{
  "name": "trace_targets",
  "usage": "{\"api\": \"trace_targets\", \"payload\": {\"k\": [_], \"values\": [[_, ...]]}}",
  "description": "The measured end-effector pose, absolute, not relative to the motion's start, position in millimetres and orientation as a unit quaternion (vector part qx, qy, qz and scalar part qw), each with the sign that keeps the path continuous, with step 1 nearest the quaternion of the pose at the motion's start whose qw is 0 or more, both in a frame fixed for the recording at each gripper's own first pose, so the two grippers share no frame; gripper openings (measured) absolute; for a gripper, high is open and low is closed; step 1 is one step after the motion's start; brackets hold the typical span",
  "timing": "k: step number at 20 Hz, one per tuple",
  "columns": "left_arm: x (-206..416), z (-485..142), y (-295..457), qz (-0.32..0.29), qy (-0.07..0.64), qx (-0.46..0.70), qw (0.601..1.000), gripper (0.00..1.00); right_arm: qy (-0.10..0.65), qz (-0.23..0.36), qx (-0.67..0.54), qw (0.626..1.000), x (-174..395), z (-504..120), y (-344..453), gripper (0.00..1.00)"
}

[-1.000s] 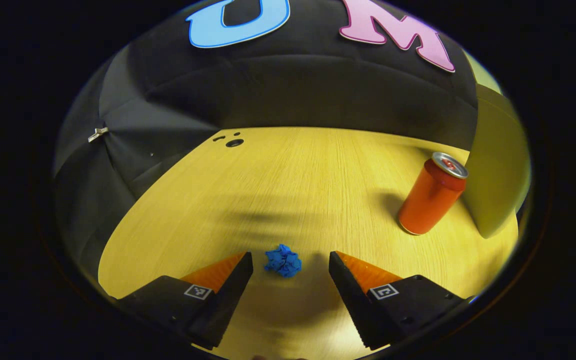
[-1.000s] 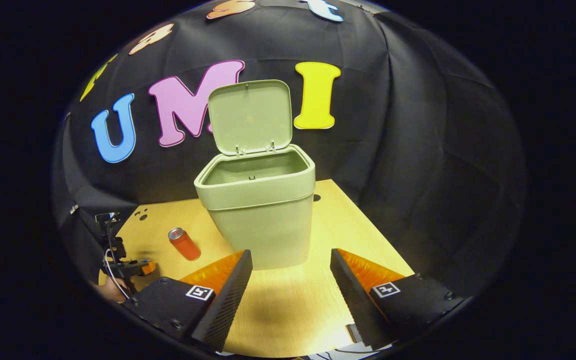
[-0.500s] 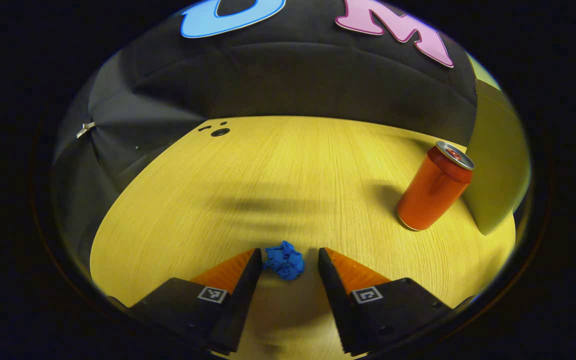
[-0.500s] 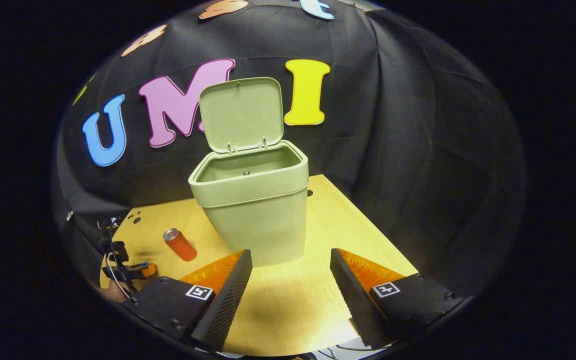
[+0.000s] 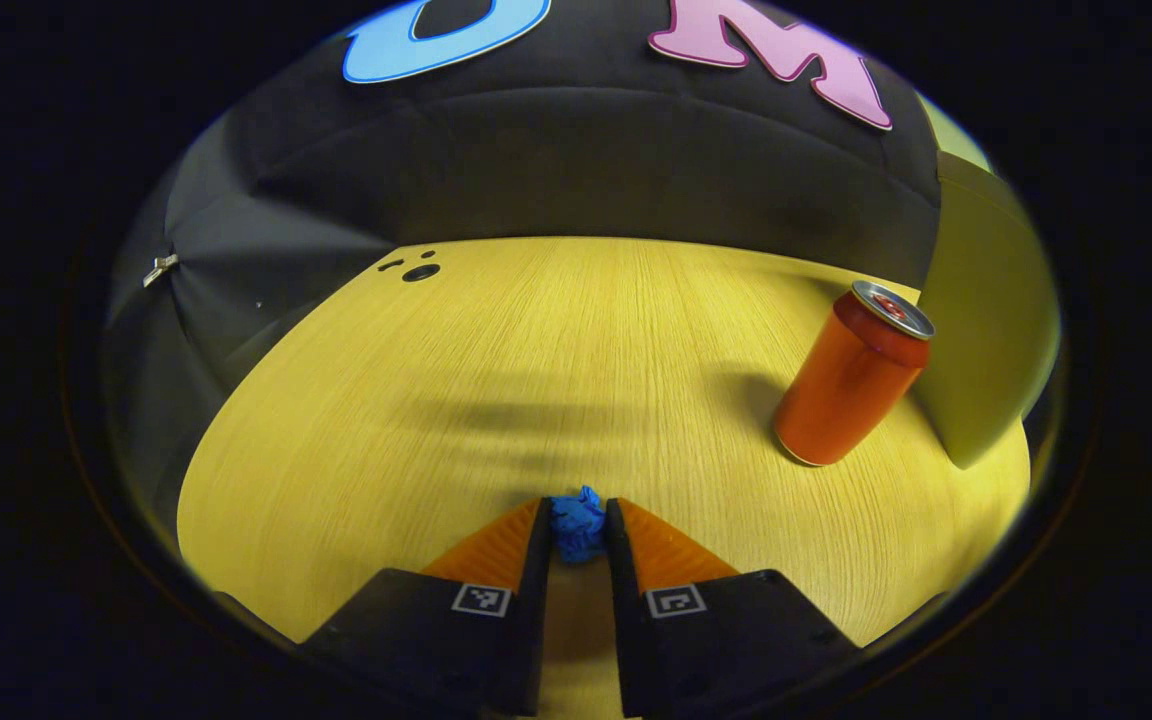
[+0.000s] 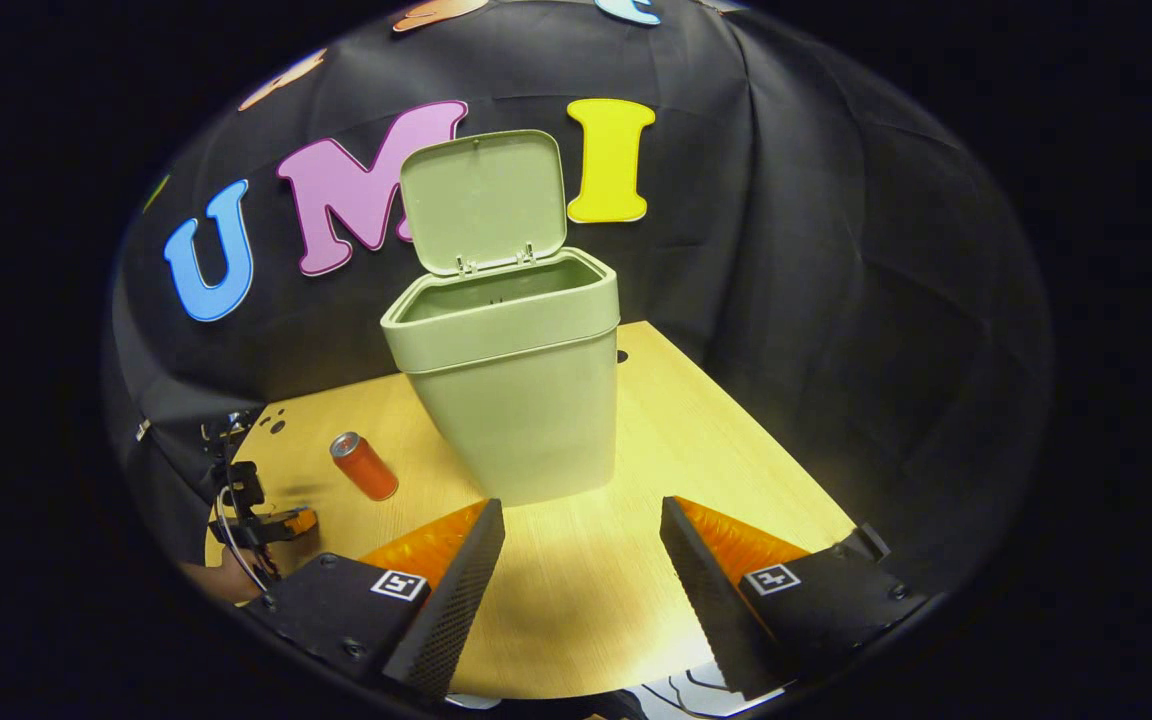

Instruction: Press the lid of the desktop garbage bin to open it, pick up the crumpled paper on the desktop and throw it into the bin, then pick up the pop can on the desktop and drop it into the bin, and finally close the garbage bin lid.

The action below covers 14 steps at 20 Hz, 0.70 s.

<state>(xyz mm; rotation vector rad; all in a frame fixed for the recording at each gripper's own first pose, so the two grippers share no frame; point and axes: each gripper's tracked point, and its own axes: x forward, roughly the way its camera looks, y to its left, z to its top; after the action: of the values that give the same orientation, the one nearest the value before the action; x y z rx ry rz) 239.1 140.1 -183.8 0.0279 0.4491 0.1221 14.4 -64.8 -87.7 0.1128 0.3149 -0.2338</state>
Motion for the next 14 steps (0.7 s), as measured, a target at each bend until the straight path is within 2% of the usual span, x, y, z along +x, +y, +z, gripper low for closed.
{"api": "trace_targets", "payload": {"k": [2, 4, 7, 14], "values": [[237.7, -183.0, 137.6, 0.057, 0.224, 0.011, 0.973, 0.31, 0.156, -0.12, 0.058, 0.979, 12.2, -87.7, -68.2, 0.99], [234.6, -178.5, 134.1, 0.051, 0.219, 0.006, 0.974, 0.33, 0.155, -0.125, 0.061, 0.978, 9.9, -86.4, -70.7, 0.99], [229.9, -165.4, 123.4, 0.033, 0.204, 0.016, 0.978, 0.3, 0.151, -0.128, 0.059, 0.978, 2.7, -84.8, -70.7, 0.99], [199.4, -102.2, 87.6, -0.004, 0.15, 0.041, 0.988, 0.29, 0.148, -0.119, 0.062, 0.98, -4.2, -83.9, -79.8, 0.99]]}}
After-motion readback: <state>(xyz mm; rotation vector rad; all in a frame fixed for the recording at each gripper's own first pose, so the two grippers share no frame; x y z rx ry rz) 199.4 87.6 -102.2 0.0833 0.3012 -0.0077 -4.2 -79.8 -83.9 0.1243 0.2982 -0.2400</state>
